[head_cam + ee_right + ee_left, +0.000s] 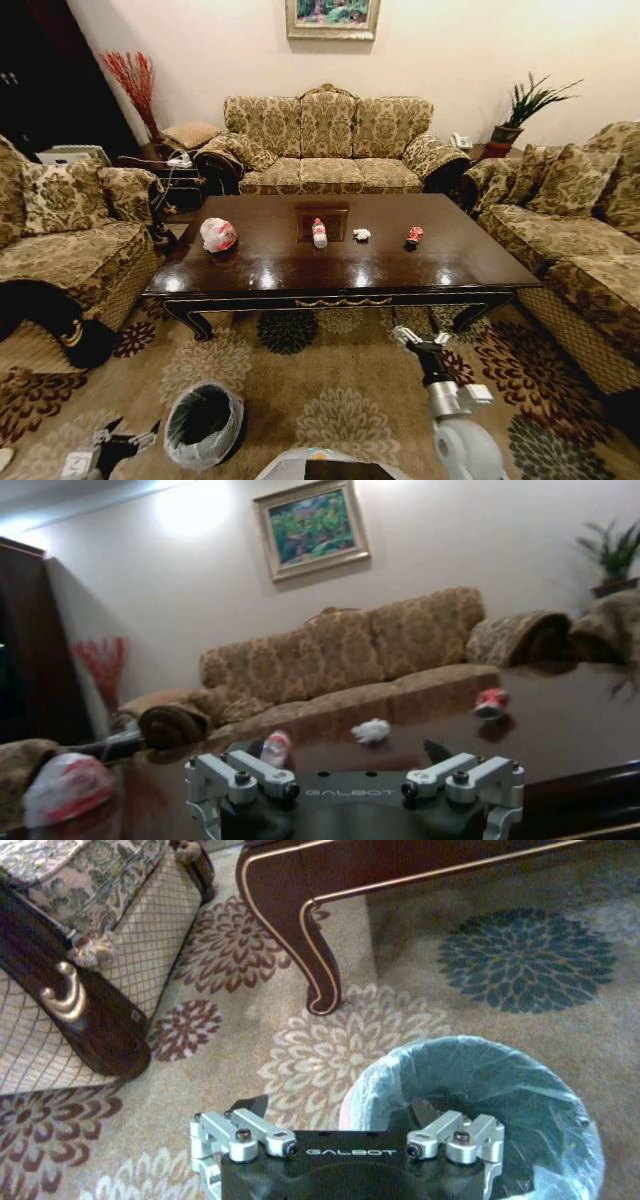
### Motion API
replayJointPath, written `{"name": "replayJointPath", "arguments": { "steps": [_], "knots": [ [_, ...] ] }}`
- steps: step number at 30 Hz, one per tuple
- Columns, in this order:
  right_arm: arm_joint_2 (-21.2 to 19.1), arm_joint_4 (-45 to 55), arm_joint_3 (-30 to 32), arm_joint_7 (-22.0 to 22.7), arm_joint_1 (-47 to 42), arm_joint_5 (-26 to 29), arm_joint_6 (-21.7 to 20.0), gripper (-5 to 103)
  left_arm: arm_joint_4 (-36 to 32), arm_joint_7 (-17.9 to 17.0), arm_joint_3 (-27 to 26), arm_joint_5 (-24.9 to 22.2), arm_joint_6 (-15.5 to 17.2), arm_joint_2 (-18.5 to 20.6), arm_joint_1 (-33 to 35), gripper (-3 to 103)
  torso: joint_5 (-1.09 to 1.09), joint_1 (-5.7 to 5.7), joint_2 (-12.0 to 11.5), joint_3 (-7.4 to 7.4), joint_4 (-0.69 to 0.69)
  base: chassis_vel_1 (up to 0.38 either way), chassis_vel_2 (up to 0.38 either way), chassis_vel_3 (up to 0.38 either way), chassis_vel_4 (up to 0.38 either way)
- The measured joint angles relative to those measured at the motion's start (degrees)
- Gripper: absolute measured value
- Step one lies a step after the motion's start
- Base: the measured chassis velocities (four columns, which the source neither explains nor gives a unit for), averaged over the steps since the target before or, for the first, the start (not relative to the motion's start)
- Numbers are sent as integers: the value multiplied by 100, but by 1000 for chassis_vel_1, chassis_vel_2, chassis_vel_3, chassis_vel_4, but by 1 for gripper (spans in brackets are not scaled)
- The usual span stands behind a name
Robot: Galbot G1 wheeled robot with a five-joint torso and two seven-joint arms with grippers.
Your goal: Move to the front of the table and place the trash on the table into the trash bin.
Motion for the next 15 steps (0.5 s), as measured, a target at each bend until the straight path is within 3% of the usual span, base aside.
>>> {"name": "replayJointPath", "arguments": {
  "steps": [6,7,8,10,11,13,14,15],
  "knots": [
    [-16,-114,-45,-2,6,-77,26,100,581,94,162,29,-289,59,-659,98,-1,1,0,0,-5,0,0,0,0],
    [-6,-150,-46,-5,-16,-99,63,100,746,184,253,-38,-602,66,-782,98,0,1,0,0,-4,0,0,0,0],
    [-6,-150,-46,-5,-16,-99,63,100,746,184,253,-38,-602,66,-782,98,0,1,0,0,-4,0,0,0,0],
    [24,-201,-53,-5,-38,-128,115,100,939,188,400,-146,-1129,49,-942,98,0,1,0,0,-3,0,0,0,0],
    [24,-201,-53,-5,-38,-128,115,100,939,188,400,-146,-1129,49,-942,98,0,1,0,0,-3,0,0,0,0],
    [47,-229,-68,6,-44,-134,136,100,1019,147,488,-238,-1403,25,-1032,98,-2,1,0,0,-3,0,0,0,0],
    [72,-265,-103,17,-40,-134,147,100,1107,124,567,-379,-1748,14,-1136,98,0,1,0,0,-4,0,0,0,0],
    [72,-265,-103,17,-40,-134,147,100,1107,124,567,-379,-1748,14,-1136,98,0,1,0,0,-4,0,0,0,0]
  ]
}}
